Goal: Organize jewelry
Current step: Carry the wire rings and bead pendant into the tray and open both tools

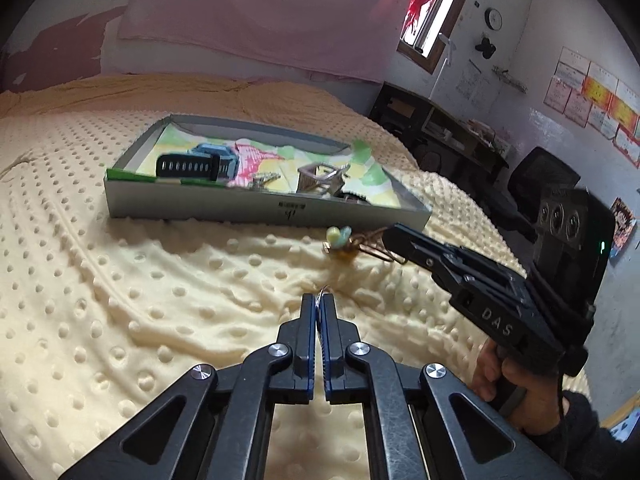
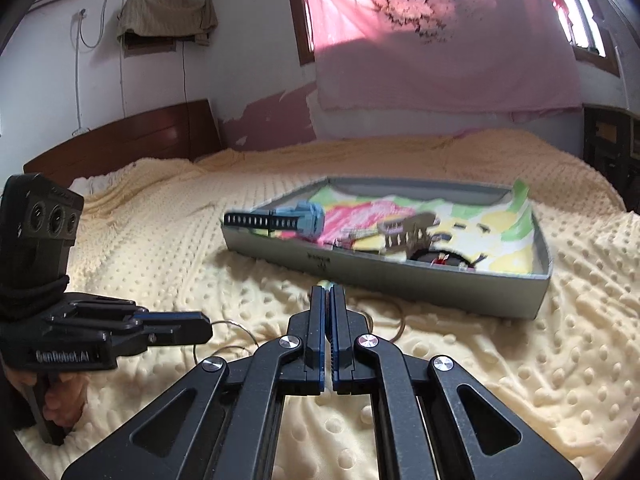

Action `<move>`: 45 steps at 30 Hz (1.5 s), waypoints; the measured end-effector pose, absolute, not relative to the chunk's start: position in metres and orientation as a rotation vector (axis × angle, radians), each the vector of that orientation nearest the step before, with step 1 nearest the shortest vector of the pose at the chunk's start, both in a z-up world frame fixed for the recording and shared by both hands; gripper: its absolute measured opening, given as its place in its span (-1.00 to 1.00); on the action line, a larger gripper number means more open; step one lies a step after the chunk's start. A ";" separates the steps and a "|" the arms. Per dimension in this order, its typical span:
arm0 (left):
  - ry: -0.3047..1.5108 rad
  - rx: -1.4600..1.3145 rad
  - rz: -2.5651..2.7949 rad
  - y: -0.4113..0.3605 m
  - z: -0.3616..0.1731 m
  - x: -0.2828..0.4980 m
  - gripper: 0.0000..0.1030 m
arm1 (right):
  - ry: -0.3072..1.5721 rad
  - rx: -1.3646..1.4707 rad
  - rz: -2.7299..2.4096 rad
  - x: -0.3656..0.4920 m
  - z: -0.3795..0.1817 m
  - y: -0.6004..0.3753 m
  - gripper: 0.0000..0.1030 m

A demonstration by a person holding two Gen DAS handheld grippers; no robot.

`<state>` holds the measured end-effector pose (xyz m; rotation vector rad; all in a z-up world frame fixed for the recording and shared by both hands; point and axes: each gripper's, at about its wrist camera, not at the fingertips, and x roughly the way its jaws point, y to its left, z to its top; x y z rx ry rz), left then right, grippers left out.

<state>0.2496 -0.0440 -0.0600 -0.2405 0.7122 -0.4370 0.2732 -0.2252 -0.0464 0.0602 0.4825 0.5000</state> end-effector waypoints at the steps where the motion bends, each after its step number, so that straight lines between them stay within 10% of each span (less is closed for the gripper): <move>1: 0.706 -0.240 -0.437 -0.045 -0.055 0.252 -0.95 | 0.470 0.068 0.499 0.272 -0.043 -0.227 -0.95; 14: 0.549 -0.248 -0.386 -0.061 0.008 0.330 -0.95 | 0.308 0.155 0.351 0.308 0.017 -0.261 -0.95; 36: 0.704 -0.243 -0.366 -0.081 -0.046 0.362 -0.94 | 0.494 0.261 0.267 0.338 -0.049 -0.278 -0.91; 41: 0.668 -0.234 -0.344 -0.081 -0.034 0.340 -0.52 | 0.438 0.267 0.239 0.313 -0.039 -0.284 -0.27; 45: 0.557 -0.226 -0.297 -0.077 -0.016 0.302 0.37 | 0.409 0.267 0.234 0.289 -0.026 -0.285 -0.21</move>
